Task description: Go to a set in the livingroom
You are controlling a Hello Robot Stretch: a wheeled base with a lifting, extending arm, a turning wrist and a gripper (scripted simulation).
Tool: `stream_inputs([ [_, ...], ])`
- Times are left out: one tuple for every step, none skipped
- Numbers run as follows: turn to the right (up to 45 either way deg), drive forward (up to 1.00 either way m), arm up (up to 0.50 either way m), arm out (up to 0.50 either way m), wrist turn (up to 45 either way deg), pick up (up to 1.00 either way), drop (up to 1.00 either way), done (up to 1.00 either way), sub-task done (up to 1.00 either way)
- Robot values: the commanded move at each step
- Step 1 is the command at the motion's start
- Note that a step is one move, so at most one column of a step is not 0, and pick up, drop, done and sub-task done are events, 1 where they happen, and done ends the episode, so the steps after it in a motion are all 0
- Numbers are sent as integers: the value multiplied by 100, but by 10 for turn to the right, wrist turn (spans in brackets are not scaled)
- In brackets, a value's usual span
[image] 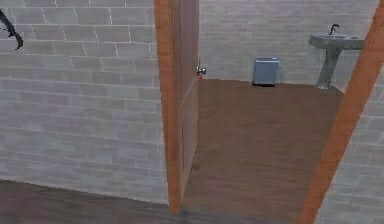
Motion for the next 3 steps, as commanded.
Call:
stream_inputs([
  [120, 0, 0, 0, 0, 0, 0, 0, 0],
  [0, 100, 0, 0, 0, 0, 0, 0, 0],
  [30, 0, 0, 0, 0, 0, 0, 0, 0],
])
